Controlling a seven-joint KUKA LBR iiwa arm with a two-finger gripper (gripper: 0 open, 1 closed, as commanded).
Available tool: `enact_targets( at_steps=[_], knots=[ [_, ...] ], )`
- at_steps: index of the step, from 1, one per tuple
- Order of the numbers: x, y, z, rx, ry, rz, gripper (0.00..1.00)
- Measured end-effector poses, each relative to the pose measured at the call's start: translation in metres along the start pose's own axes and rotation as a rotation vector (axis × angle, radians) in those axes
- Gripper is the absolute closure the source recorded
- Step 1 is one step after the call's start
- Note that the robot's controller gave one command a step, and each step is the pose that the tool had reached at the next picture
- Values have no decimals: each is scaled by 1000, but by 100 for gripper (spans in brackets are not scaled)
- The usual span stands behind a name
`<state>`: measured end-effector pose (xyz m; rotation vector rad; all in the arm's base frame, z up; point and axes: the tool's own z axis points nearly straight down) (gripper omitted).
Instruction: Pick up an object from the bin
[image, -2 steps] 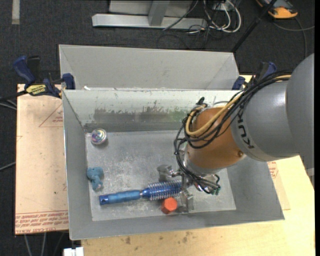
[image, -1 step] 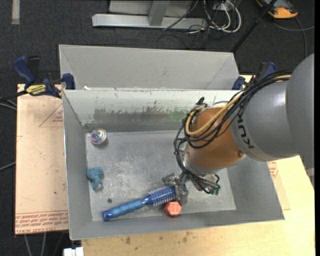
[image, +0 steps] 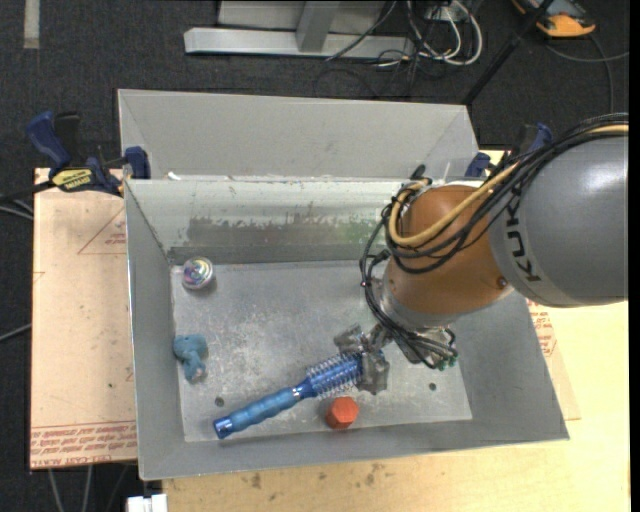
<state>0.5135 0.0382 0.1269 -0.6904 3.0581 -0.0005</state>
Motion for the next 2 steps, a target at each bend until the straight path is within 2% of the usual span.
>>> enact_targets(
  at_steps=[2],
  knots=[
    [-3,0,-59,-1,1,2,100]
  ],
)
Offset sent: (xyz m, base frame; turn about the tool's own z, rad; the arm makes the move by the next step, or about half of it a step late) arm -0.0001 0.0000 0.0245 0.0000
